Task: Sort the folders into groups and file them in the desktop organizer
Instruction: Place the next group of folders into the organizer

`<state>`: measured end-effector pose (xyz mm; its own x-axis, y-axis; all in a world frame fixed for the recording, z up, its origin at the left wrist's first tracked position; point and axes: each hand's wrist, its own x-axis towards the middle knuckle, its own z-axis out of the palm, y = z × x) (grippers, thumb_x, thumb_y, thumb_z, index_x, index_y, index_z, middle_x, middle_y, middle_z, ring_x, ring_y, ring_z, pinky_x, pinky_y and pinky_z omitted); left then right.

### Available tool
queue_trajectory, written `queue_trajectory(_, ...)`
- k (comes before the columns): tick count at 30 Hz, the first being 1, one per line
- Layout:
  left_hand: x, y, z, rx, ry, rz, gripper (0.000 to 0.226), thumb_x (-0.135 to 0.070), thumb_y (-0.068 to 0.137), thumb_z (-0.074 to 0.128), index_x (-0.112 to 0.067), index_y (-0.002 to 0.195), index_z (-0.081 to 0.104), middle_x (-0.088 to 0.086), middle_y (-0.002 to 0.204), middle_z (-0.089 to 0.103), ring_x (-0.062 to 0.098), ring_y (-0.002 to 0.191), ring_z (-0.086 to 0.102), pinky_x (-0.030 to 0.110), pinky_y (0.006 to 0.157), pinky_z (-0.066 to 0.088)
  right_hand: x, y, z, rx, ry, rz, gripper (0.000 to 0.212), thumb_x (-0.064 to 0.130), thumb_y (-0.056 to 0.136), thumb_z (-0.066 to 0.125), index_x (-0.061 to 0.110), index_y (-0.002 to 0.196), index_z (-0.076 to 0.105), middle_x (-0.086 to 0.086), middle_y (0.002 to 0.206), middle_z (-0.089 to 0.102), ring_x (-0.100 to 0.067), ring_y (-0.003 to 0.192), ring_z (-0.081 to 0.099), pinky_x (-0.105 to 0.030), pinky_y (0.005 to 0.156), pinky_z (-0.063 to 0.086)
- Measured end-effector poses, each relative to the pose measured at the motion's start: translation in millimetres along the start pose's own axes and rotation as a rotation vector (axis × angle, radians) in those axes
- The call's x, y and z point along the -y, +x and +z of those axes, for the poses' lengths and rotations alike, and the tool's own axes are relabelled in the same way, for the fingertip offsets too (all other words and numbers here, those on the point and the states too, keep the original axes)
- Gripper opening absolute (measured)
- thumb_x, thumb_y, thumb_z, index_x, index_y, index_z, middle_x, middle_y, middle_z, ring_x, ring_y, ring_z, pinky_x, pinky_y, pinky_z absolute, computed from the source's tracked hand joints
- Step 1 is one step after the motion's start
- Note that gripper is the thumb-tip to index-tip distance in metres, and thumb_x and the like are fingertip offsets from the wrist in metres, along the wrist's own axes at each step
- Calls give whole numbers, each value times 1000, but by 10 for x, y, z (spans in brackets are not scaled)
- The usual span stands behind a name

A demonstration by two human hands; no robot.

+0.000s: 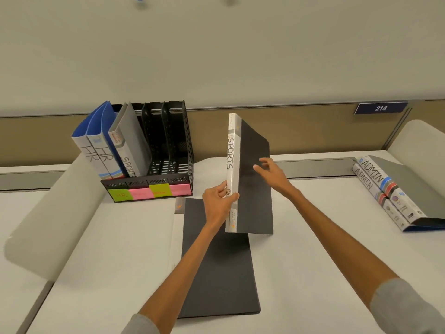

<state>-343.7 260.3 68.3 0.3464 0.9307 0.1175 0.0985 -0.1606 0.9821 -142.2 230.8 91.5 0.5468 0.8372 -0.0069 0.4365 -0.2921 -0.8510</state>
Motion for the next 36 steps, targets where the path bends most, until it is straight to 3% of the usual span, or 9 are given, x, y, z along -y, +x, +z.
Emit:
queue_trajectory(4, -37, -11, -211, -61, 20, 43, 50, -9, 78, 78, -6, 126, 62, -10, 113, 61, 2, 82, 65, 19, 79, 56, 726, 255, -21, 4, 29, -191, 56, 46, 98, 48, 29, 148, 27, -8, 151, 36, -27, 131, 45, -45, 101, 45)
queue_trajectory(8, -46, -22, -410, -110, 47, 91, 54, -10, 79, 78, -5, 129, 58, 1, 117, 67, 9, 91, 68, 26, 83, 58, 1412, 407, 20, 32, 36, -367, 55, 40, 101, 45, 37, 149, 20, -8, 155, 27, -29, 137, 36, -52, 98, 44)
queue_trajectory(11, -52, -15, -555, -152, 53, 138, 54, -7, 78, 78, -3, 127, 58, -1, 108, 71, 2, 80, 67, 15, 76, 56, 1798, 459, 148, 53, 26, -387, 55, 47, 97, 48, 47, 145, 20, -11, 149, 32, -33, 124, 49, -51, 77, 59)
queue_trajectory(14, -57, 38, -726, -162, 59, 157, 54, -5, 79, 78, -2, 128, 57, -22, 87, 67, -2, 64, 61, 8, 67, 50, 2089, 441, 327, -11, 10, -386, 54, 51, 92, 53, 50, 140, 28, -11, 135, 41, -30, 102, 63, -46, 60, 62)
queue_trajectory(20, -120, 123, -1085, -241, 79, 220, 51, -2, 81, 75, 1, 128, 56, -27, 66, 56, -5, 54, 53, 3, 59, 42, 2620, 351, 675, -194, -90, -523, 47, 42, 86, 61, 36, 129, 42, -8, 116, 50, -27, 91, 62, -50, 73, 59)
queue_trajectory(23, -171, 172, -1275, -294, 59, 232, 53, -2, 81, 74, 2, 130, 54, -19, 82, 64, -11, 65, 59, 2, 65, 47, 2906, 288, 848, -231, -57, -632, 42, 36, 86, 62, 31, 124, 45, -5, 113, 53, -25, 97, 61, -51, 85, 54)
queue_trajectory(28, -210, 284, -1616, -359, 53, 255, 55, -3, 82, 74, 1, 132, 53, -27, 99, 57, -24, 77, 58, 2, 71, 48, 3326, 248, 1121, -169, 57, -718, 38, 27, 89, 63, 26, 123, 46, -9, 118, 52, -19, 87, 65, -43, 70, 61)
queue_trajectory(33, -269, 353, -1869, -410, 89, 319, 54, -4, 82, 75, -2, 132, 55, -16, 114, 54, -13, 86, 60, -2, 73, 45, 3658, 213, 1387, -137, 80, -817, 36, 23, 90, 62, 22, 123, 47, -12, 122, 54, -22, 100, 59, -35, 82, 59)
queue_trajectory(36, -304, 407, -1954, -474, 99, 380, 53, 1, 81, 74, 3, 130, 55, -17, 112, 52, -25, 89, 53, -6, 72, 41, 3842, 184, 1476, -122, 122, -888, 35, 21, 89, 60, 20, 122, 46, -11, 122, 54, -26, 106, 59, -39, 81, 60)
